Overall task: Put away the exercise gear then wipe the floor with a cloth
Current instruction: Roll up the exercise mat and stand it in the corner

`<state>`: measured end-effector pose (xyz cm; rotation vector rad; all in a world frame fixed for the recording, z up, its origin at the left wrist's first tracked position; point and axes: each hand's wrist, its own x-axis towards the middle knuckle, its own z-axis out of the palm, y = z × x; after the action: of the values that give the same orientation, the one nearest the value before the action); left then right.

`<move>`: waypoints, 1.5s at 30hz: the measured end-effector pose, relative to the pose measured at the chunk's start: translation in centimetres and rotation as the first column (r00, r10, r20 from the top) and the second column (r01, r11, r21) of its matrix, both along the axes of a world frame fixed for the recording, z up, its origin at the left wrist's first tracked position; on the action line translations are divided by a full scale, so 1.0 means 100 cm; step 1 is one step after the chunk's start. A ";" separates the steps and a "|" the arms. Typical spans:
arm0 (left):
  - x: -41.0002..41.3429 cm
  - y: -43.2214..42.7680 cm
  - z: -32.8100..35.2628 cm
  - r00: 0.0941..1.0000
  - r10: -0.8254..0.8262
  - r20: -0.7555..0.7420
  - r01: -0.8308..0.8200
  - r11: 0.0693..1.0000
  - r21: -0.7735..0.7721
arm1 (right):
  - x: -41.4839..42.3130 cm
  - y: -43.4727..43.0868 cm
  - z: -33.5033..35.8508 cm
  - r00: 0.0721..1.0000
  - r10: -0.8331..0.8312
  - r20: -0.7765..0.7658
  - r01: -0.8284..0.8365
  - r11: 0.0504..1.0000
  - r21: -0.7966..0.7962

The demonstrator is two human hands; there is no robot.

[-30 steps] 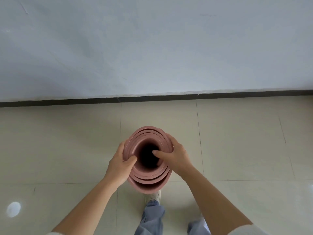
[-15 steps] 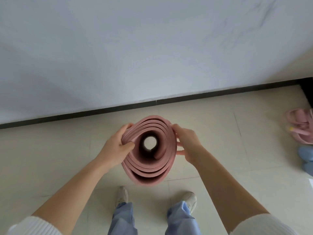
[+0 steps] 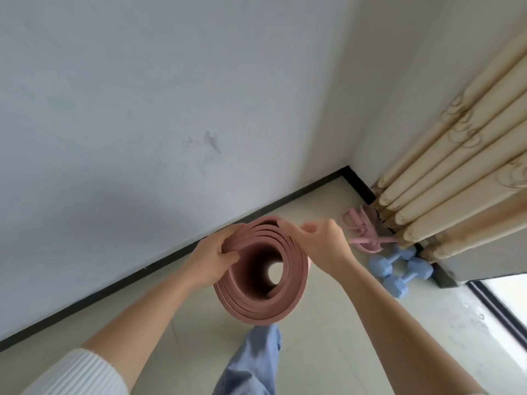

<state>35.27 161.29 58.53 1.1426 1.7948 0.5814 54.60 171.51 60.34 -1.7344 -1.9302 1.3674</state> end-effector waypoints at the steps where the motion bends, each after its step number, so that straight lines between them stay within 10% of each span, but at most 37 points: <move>1: 0.015 0.041 -0.007 0.999 -0.043 0.015 0.043 0.999 -0.003 | 0.017 0.032 -0.004 0.998 0.004 0.067 -0.004 1.000 -0.003; 9: 0.097 0.253 -0.029 0.972 -0.227 -0.059 0.228 0.974 0.009 | 0.093 0.194 -0.030 0.976 0.051 0.214 -0.051 0.999 -0.003; 14: 0.139 0.362 -0.024 0.999 -0.038 0.021 0.037 0.998 0.042 | 0.132 0.290 -0.036 0.966 -0.248 0.078 0.244 0.968 0.065; 19: 0.162 0.447 -0.046 0.983 0.136 0.122 -0.096 0.952 -0.290 | 0.159 0.395 -0.061 0.969 -0.246 0.021 0.245 0.968 0.050; 27: 0.201 0.558 -0.112 0.985 0.141 -0.104 -0.160 0.967 -0.199 | 0.183 0.499 -0.120 0.952 -0.304 -0.031 0.305 0.952 0.032; 45: 0.219 0.613 -0.141 0.970 0.189 0.152 -0.155 0.965 -0.212 | 0.184 0.572 -0.173 0.957 -0.285 0.050 0.288 0.955 -0.075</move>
<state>57.20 222.60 44.45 0.7817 1.7694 0.5693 73.00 228.75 43.01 -1.9986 -1.5798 1.3302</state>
